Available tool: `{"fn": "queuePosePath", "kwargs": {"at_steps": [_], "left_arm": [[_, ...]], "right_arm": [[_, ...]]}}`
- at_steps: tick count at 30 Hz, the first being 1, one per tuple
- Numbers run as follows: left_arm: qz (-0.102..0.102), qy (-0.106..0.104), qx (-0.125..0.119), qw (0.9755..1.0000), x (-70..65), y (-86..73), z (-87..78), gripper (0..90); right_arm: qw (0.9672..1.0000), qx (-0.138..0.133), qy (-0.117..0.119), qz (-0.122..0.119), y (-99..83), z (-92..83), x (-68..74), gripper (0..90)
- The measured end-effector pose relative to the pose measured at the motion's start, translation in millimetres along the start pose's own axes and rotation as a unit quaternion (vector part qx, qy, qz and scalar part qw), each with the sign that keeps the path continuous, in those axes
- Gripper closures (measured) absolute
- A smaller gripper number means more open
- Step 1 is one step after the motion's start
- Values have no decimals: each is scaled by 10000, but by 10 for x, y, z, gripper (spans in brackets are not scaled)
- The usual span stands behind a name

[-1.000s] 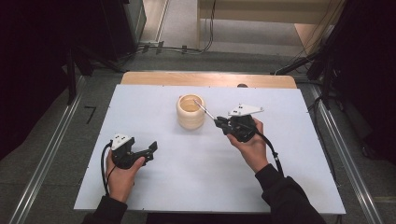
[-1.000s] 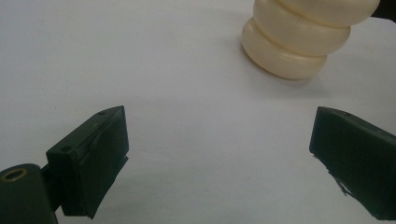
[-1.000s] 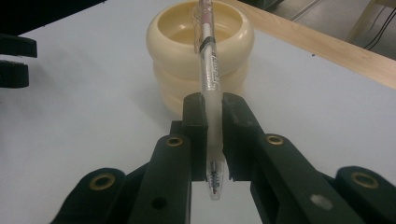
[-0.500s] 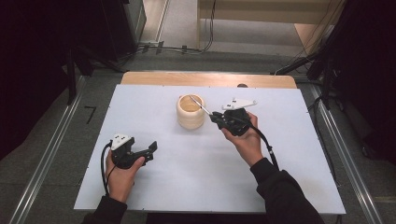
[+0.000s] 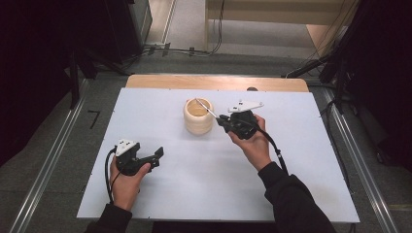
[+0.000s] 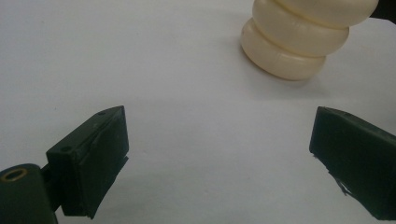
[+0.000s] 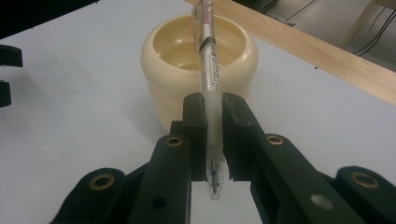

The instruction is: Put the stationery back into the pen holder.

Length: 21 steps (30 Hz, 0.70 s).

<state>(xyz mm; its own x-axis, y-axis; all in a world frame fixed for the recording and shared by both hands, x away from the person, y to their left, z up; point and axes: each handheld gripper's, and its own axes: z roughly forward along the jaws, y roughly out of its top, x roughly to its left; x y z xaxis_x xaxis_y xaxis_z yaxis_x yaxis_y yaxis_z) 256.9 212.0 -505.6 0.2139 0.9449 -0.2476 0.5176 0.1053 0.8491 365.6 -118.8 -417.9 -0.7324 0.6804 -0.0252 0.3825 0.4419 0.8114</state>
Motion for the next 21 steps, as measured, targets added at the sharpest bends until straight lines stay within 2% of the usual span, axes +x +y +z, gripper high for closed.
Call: {"fn": "queuePosePath", "kwargs": {"at_steps": [21], "left_arm": [[1,-17,1,10000,-2,-1,4,53]], "right_arm": [[9999,96,-31,-23,14,42,-15,783]]}}
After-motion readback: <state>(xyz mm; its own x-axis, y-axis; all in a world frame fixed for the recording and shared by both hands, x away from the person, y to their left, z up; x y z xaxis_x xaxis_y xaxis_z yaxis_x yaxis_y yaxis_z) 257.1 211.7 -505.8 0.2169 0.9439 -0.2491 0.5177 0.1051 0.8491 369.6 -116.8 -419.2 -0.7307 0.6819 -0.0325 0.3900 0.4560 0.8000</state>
